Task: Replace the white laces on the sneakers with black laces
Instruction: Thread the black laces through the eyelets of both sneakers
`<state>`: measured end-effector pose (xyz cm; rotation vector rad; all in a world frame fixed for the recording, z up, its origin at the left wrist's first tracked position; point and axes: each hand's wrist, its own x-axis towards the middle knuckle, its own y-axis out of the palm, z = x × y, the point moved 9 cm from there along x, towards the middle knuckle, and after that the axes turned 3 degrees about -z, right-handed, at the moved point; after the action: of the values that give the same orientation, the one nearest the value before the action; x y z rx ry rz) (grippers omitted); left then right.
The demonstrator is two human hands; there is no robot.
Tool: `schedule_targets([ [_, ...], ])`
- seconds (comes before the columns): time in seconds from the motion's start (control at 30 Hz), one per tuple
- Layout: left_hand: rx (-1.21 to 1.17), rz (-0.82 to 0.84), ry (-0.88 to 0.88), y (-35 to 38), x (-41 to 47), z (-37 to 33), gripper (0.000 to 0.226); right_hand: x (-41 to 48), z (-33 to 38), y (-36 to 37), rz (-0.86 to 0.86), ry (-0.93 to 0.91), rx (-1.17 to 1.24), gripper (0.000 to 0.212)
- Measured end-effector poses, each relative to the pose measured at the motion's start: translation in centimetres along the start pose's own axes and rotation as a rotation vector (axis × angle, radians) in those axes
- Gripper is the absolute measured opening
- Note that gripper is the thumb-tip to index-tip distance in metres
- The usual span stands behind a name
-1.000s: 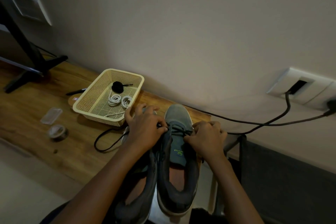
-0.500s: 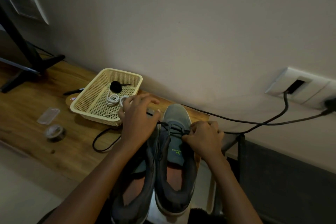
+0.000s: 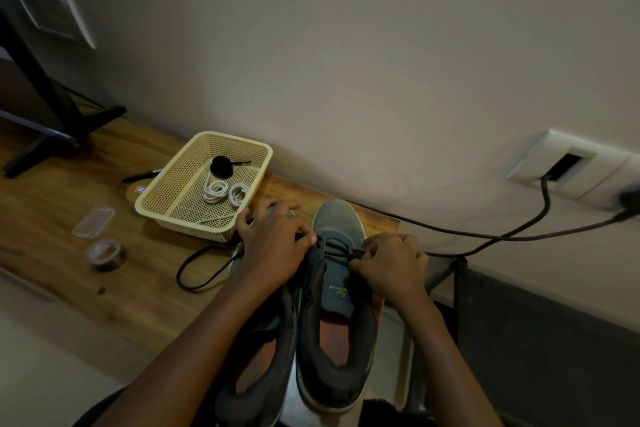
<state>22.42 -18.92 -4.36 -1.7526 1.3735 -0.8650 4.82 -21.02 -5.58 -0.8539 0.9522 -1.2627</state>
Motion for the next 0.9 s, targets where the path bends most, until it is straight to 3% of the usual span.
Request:
schedule_targets([
  [0.2,-0.346,-0.232,-0.220,-2.8,1.1,3.9,0.021,0.1,-0.1,0.0,0.004,0.012,0.029,0.028],
  [0.3,-0.306,-0.181,-0.233,-2.3,0.8,3.7,0.029,0.1,-0.1,0.3,0.005,0.009,0.032,0.023],
  [0.4,-0.234,-0.165,-0.147,-2.0,0.5,2.3,0.006,0.3,-0.2,0.5,0.015,0.017,0.039,0.020],
  [0.5,-0.160,-0.073,-0.033,-1.0,0.2,0.6,0.017,0.3,-0.2,0.6,0.020,0.009,0.045,0.025],
  [0.67,0.033,0.076,0.025,1.0,-0.4,-0.4,0.009,0.3,-0.1,0.5,0.021,0.000,0.024,0.022],
  [0.8,0.001,0.067,0.018,1.0,-0.2,-0.3,0.007,0.2,-0.2,0.5,0.019,-0.002,0.033,0.026],
  [0.9,-0.149,0.017,-0.059,0.6,0.5,0.8,0.021,0.2,-0.7,0.5,0.022,0.023,0.057,0.031],
])
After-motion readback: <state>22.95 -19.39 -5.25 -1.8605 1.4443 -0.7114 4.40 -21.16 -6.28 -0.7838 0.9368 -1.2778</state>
